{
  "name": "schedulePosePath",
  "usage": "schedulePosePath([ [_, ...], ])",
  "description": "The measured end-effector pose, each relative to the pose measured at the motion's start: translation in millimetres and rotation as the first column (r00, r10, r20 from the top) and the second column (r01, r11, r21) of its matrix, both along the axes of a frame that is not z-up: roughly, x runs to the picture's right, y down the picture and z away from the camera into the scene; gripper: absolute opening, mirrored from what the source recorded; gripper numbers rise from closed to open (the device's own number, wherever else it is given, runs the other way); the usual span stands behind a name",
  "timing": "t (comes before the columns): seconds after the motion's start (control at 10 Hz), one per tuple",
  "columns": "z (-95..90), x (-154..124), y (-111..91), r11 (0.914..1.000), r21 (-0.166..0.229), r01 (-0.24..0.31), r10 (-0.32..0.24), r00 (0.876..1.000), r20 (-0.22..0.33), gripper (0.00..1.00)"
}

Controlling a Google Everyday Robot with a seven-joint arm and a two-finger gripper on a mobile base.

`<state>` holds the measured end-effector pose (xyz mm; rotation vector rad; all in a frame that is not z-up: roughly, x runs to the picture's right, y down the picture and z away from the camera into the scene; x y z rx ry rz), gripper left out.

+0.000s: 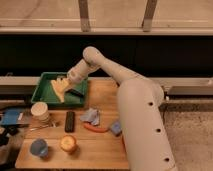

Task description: Place banana in tray

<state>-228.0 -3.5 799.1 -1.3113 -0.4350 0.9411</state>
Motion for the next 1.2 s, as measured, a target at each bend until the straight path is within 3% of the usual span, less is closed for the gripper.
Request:
schedulePosePath([
  [0.2, 0.3, 1, 0, 1.0000, 0.000, -0.002, 0.002, 1.000, -0.001, 0.68],
  [0.4, 3.5, 0, -2, 1.0000, -0.005, -0.004, 0.004, 1.000, 0.002, 0.79],
  [1.2, 45.4, -42, -4, 0.9998, -0.020, 0.004, -0.003, 0.998, 0.062, 0.80],
])
